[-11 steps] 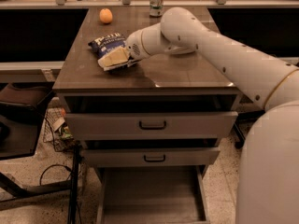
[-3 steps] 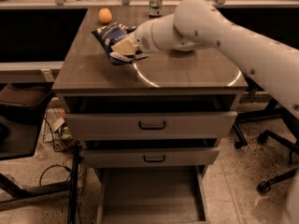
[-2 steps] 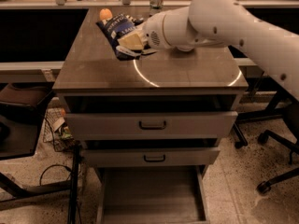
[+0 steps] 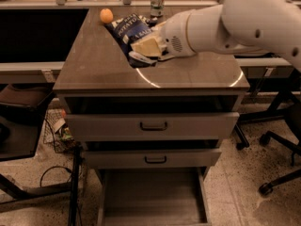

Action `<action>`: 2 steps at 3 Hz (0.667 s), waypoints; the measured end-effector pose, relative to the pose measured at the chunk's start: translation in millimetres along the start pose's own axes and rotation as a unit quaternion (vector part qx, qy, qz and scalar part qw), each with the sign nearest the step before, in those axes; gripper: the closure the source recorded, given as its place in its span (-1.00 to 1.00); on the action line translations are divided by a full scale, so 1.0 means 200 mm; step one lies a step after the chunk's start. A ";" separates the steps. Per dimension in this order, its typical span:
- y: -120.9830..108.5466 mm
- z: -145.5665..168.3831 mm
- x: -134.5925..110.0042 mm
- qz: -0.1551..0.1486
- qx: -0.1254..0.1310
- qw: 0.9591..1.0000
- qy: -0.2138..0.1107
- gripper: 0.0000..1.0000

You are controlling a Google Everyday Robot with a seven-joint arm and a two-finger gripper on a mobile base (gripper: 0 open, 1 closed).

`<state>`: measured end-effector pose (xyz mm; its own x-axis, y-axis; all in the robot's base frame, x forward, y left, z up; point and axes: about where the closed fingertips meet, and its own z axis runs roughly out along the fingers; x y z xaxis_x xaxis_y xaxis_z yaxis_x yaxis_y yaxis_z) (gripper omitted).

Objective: Place blue chip bag into bottom drawer

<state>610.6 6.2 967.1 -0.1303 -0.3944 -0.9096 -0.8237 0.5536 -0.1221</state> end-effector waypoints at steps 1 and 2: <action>0.14 -0.16 0.20 0.022 -0.031 0.999 0.018 1.00; 0.29 -0.34 0.53 0.065 -0.063 0.996 0.025 1.00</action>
Offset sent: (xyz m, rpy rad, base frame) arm -0.1415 -0.1065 -0.1162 0.0942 0.2389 0.0504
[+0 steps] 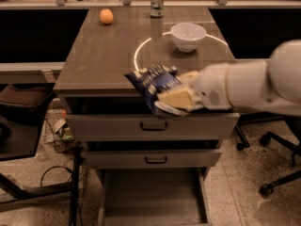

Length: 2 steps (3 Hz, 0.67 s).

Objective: Place blue chip bag into bottom drawer

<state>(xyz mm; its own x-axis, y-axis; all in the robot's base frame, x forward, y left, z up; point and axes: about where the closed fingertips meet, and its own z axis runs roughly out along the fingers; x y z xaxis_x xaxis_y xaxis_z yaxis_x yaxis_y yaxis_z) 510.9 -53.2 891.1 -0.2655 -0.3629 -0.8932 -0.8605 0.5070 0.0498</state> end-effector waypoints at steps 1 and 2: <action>0.08 -0.08 0.24 0.030 -0.020 0.999 0.008 1.00; 0.19 -0.14 0.49 0.053 -0.050 0.997 0.009 1.00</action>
Offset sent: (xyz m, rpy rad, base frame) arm -0.1203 -0.0671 -0.1257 0.0993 0.1966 0.0753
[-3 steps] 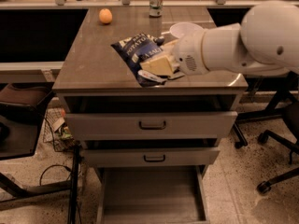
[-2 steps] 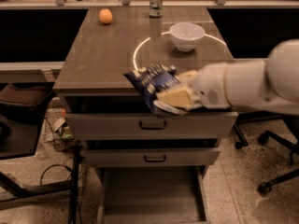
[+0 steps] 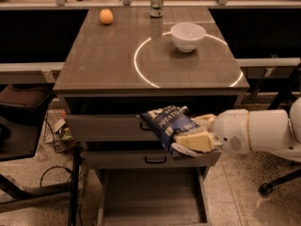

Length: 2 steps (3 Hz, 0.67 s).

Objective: Place blue chip bag into bottom drawer

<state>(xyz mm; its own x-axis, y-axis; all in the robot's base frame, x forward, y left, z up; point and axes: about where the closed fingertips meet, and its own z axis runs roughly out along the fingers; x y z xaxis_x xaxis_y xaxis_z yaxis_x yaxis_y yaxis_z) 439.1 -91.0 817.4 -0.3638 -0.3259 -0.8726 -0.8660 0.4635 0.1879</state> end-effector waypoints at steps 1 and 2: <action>0.01 0.00 0.33 0.071 -0.017 0.997 0.019 1.00; -0.01 0.01 0.35 0.078 -0.019 0.997 0.021 1.00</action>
Offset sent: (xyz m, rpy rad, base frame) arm -0.0214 -0.0173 -0.0463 0.0205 0.1076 -0.0153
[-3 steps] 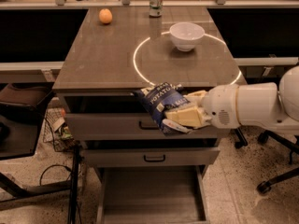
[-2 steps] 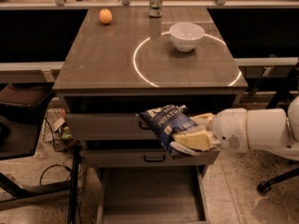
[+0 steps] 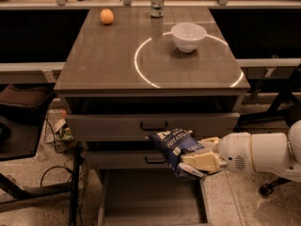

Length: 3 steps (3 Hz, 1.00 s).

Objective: Place blue chip bag into bottom drawer

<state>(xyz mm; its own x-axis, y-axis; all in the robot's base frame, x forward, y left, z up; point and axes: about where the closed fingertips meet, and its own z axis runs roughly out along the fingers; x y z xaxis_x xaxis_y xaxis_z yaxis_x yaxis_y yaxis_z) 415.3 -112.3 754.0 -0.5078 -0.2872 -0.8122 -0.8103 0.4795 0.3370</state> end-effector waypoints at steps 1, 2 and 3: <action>-0.06 0.06 0.06 0.021 -0.007 1.000 0.007 1.00; -0.19 0.16 0.41 0.089 0.002 0.995 0.032 1.00; -0.27 0.35 0.96 0.158 0.004 0.984 0.077 1.00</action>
Offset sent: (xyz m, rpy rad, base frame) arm -0.0244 -0.0358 -0.2116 -0.0135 0.3805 -0.1635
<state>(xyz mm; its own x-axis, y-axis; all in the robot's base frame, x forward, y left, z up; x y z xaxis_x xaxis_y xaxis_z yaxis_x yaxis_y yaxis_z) 381.3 -134.9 546.6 -0.7728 -0.2448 -0.5856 -0.6031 0.5706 0.5574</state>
